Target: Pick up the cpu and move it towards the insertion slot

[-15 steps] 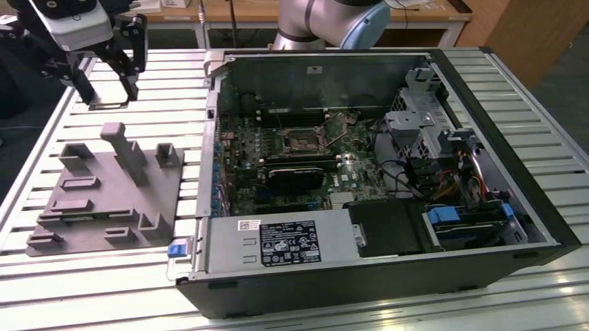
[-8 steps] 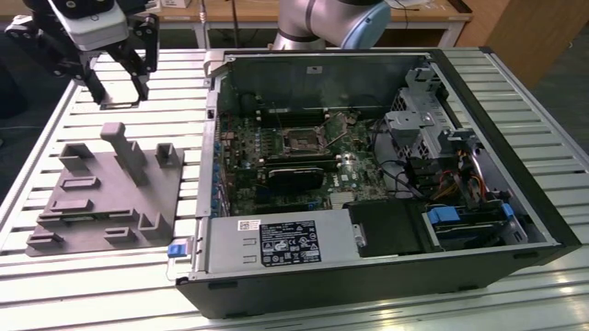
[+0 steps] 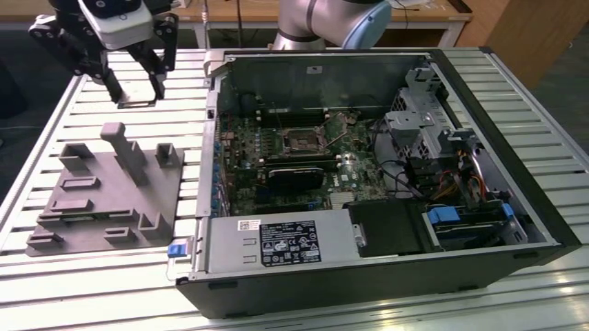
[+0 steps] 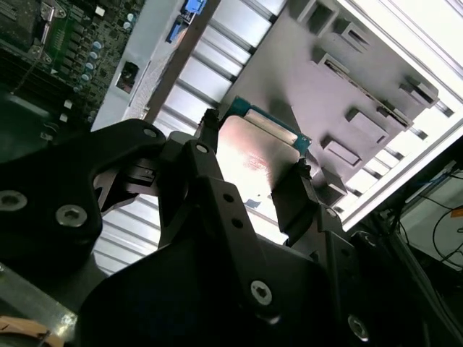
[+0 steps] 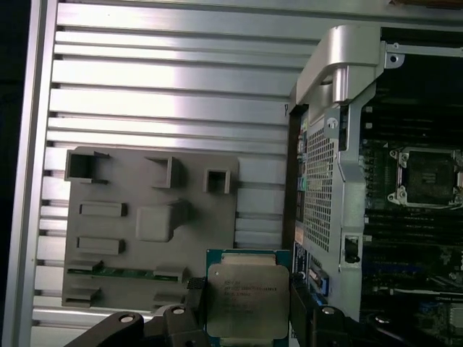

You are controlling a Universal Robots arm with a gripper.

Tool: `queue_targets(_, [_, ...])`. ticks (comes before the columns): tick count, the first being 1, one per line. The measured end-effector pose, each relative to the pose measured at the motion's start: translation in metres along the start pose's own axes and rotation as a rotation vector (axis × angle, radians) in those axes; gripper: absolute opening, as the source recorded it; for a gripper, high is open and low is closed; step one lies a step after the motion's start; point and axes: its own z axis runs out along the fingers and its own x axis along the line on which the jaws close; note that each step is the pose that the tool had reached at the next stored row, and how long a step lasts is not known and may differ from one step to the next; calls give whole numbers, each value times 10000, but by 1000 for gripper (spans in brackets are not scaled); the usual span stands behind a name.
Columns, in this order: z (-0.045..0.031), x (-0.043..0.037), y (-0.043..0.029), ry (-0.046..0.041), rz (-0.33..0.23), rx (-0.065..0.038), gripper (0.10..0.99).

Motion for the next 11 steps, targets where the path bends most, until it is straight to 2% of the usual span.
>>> queue_targets(11, [1, -215, 33, 0, -6, 0, 545])
